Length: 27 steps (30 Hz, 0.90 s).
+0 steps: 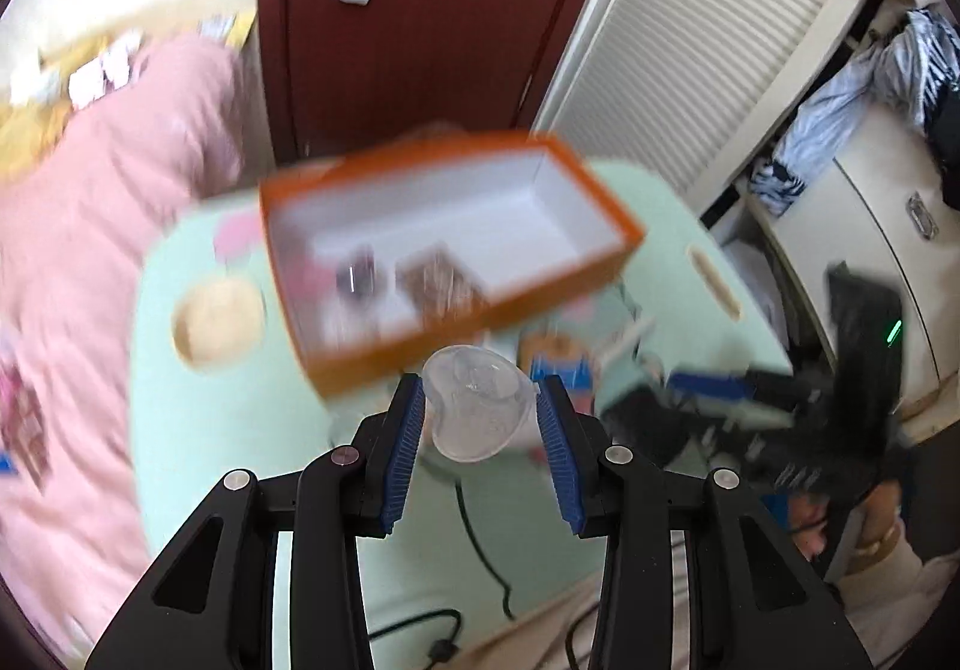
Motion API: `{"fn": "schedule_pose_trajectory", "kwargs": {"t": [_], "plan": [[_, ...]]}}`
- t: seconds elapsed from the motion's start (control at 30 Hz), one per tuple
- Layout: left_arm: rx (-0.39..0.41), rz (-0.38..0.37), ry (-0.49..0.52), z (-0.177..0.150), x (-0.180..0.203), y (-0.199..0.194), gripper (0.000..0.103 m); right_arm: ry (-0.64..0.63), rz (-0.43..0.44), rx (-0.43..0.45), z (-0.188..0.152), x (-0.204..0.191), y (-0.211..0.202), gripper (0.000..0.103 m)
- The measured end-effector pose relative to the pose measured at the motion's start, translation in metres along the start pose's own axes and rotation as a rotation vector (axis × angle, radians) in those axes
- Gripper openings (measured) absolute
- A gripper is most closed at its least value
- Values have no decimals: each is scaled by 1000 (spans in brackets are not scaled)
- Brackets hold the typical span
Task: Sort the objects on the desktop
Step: 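Lower the clear heart crystal onto the table and open the left gripper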
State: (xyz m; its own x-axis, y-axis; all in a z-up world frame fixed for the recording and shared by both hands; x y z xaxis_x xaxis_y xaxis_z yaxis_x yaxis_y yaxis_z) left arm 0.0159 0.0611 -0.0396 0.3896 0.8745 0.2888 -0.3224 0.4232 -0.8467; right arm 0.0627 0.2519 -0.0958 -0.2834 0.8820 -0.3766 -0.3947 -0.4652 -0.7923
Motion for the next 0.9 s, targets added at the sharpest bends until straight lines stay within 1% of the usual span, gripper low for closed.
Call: {"fn": "schedule_pose_trajectory", "kwargs": {"t": [0.07, 0.17, 0.33, 0.37, 0.4, 0.43, 0.47, 0.5, 0.6, 0.7, 0.73, 0.8, 0.83, 0.9], "plan": [[-54, -1, -31, -24, -2, 19, 41, 2, -6, 4, 6, -1, 6, 49], [-99, 17, -46, -44, 0, 40, 41, -8, -23, 11, 8, -6, 5, 49], [-46, 32, -51, -46, -4, 33, 41, -32, -34, 13, 9, -14, 5, 52], [-35, 35, -52, -47, -4, 31, 45, -35, -36, 11, 9, -16, 6, 52], [-24, 38, -54, -47, -5, 30, 57, -38, -36, 10, 9, -17, 6, 52], [-14, 41, -55, -47, -6, 28, 64, -40, -33, 9, 9, -18, 6, 52], [-3, 44, -56, -48, -7, 27, 74, -41, -31, 7, 9, -20, 7, 52], [8, 46, -57, -48, -7, 26, 77, -44, -28, 4, 10, -21, 8, 52], [39, 55, -60, -49, -9, 21, 78, -57, -17, -5, 16, -25, 10, 52], [61, 74, -72, -50, -18, 14, 78, -47, 62, -30, 29, -30, 11, 52], [68, 84, -78, -50, -23, 12, 78, -62, 75, -39, 39, -33, 11, 52], [81, 95, -98, -50, -33, 7, 78, -108, 82, -54, 60, -40, 10, 52], [86, 97, -111, -50, -38, 5, 78, -131, 70, -52, 72, -43, 9, 53], [92, 86, -145, -49, -47, 4, 78, -169, 40, -64, 96, -49, 13, 57]]}}
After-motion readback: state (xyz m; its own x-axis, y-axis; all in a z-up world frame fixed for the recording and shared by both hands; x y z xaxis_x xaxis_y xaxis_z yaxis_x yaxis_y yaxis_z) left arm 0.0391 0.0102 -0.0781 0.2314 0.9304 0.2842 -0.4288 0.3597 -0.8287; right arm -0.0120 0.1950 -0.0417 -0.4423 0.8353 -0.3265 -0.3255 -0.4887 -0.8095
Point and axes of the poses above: each gripper's, at about its wrist camera, not at the fingertips, and y roughly the way its jaws point, x to its right, z to its top, the point moved 5 cm from there along y, roughly the way its jaws point, and after that the axes turned 4 degrees about -y, right-handed, at the moved point
